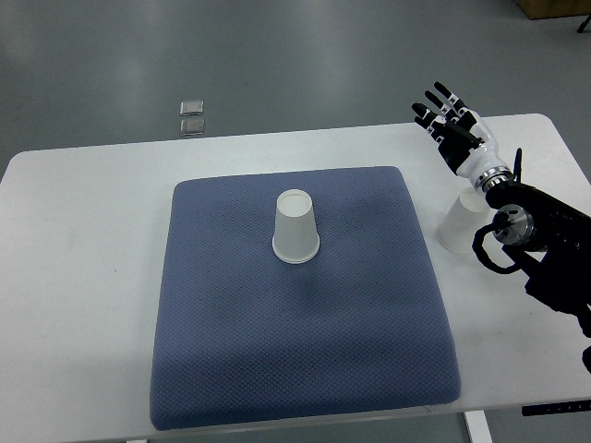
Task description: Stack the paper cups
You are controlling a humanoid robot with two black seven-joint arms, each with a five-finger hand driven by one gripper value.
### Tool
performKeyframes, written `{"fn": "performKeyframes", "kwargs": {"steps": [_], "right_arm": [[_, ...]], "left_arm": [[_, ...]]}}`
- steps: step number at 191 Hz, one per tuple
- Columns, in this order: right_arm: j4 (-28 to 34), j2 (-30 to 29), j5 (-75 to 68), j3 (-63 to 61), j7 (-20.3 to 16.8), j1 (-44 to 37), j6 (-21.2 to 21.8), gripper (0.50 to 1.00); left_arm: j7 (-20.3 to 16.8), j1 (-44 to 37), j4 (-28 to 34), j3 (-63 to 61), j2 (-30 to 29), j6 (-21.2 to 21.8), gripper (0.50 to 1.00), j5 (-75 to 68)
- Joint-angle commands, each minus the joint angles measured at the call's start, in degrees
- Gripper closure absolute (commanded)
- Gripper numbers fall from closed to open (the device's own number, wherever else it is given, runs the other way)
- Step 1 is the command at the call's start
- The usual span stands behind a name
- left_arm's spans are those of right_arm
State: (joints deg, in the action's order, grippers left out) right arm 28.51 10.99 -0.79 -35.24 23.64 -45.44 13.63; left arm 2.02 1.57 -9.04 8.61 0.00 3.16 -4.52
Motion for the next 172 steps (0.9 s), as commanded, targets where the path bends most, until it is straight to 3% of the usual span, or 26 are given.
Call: {"fn": "performKeyframes", "kwargs": {"steps": [1, 172], "right_arm": [[-0.03, 0.00, 0.00, -0.09, 0.00, 0.00, 0.00, 0.587], [-0.03, 0.18, 0.00, -0.09, 0.09, -2.46, -0.36, 0.587]], "left_arm": [[0.00, 0.02, -0.02, -0.08, 0.00, 0.00, 0.500, -0.05], [0.00, -0.60, 0.07, 0.18, 0.00, 0.00, 0.500, -0.05]]}}
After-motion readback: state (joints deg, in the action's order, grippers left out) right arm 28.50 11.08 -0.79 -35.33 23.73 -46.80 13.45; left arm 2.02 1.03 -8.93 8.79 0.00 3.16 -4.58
